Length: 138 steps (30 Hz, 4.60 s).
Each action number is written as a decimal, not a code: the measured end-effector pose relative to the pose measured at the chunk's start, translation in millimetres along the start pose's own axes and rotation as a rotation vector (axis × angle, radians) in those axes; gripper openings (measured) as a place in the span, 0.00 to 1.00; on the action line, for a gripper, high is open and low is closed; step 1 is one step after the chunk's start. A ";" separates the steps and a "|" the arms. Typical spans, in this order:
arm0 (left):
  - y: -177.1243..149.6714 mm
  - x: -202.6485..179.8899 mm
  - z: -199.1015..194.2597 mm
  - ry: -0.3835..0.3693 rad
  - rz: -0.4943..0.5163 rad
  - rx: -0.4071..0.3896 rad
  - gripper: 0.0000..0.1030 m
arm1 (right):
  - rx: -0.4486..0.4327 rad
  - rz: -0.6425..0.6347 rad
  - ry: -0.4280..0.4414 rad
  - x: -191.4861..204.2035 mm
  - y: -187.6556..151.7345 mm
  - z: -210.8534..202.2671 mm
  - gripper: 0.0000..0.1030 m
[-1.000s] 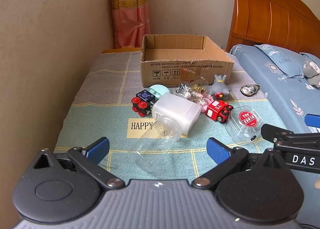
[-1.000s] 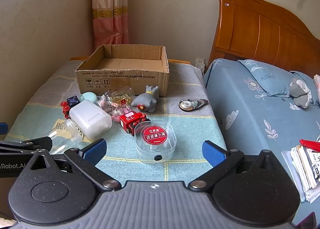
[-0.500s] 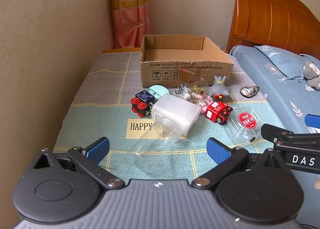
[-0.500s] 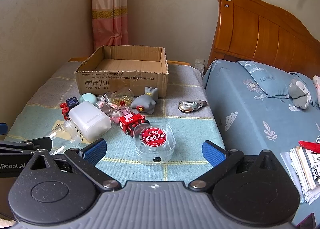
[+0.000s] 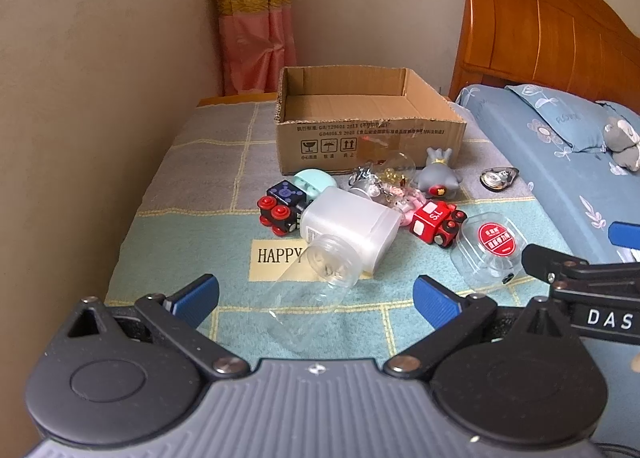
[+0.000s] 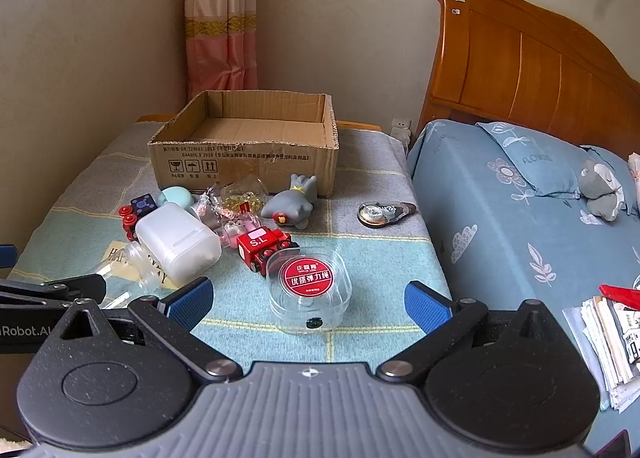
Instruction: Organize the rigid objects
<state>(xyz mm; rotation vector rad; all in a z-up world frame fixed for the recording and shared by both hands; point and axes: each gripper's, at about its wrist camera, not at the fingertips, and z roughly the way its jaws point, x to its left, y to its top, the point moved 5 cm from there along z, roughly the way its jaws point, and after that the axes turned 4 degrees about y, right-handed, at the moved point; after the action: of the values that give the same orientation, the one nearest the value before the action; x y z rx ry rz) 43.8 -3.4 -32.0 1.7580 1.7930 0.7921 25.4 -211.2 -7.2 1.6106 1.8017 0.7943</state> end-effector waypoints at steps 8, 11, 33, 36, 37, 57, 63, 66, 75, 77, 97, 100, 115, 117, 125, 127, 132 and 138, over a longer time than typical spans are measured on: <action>9.5 -2.4 5.9 -0.030 0.053 -0.013 0.99 | -0.034 -0.018 0.029 2.3 8.6 2.5 1.00; 12.1 3.4 16.9 -0.029 0.106 -0.032 0.99 | -0.069 -0.056 0.059 1.7 9.3 4.8 1.00; -38.3 44.4 97.0 -0.067 0.153 0.161 0.99 | 0.131 -0.121 0.115 -17.9 -52.6 113.1 1.00; -39.4 56.5 97.9 -0.047 0.132 0.165 0.99 | 0.138 -0.088 0.145 -21.2 -53.3 116.4 1.00; -39.1 61.3 98.3 -0.042 0.124 0.167 0.99 | 0.141 -0.064 0.160 -23.9 -53.9 118.1 1.00; -36.3 56.0 103.9 -0.083 0.134 0.138 0.99 | 0.082 -0.083 0.171 -24.9 -57.5 115.6 1.00; -31.9 45.6 108.9 -0.089 0.100 0.162 1.00 | 0.065 -0.093 0.183 -24.7 -58.8 114.3 1.00; -30.6 44.7 111.3 -0.070 0.077 0.142 1.00 | 0.056 -0.098 0.190 -24.6 -59.1 114.0 1.00; -28.5 33.2 112.6 -0.090 0.088 0.093 0.99 | 0.043 -0.117 0.217 -22.9 -53.6 121.2 1.00; -27.2 30.8 113.1 -0.092 0.089 0.087 0.99 | 0.042 -0.120 0.221 -22.6 -51.5 124.0 1.00; -5.0 27.8 112.0 -0.099 0.089 0.032 0.96 | 0.107 -0.156 0.192 -10.0 -26.5 136.1 0.87; -3.8 29.3 111.3 -0.099 0.087 0.038 0.92 | 0.125 -0.170 0.174 -8.0 -24.5 136.9 0.80; 17.9 32.1 91.3 -0.157 0.206 0.077 0.88 | 0.150 -0.255 0.244 -2.9 -11.8 117.2 0.77; 26.8 30.8 85.9 -0.166 0.235 0.077 0.88 | 0.145 -0.268 0.265 -1.9 -5.8 112.6 0.77; 77.1 19.9 82.1 -0.215 0.309 0.070 0.88 | 0.078 -0.296 0.335 -2.6 36.5 95.8 0.77; 93.1 16.1 83.9 -0.233 0.315 0.066 0.88 | 0.054 -0.296 0.348 -3.4 51.8 93.9 0.77; 135.5 3.9 102.2 -0.227 0.369 0.034 0.88 | -0.002 -0.287 0.363 -7.5 91.9 98.3 0.77; 189.6 -5.6 136.1 -0.238 0.351 0.017 0.88 | -0.031 -0.276 0.349 -11.9 128.7 113.4 0.77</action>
<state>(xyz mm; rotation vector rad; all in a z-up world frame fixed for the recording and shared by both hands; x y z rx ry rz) 274.1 -1.9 6.3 2.1129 1.3611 0.6649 195.4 -206.1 17.5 1.2202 2.1834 1.0116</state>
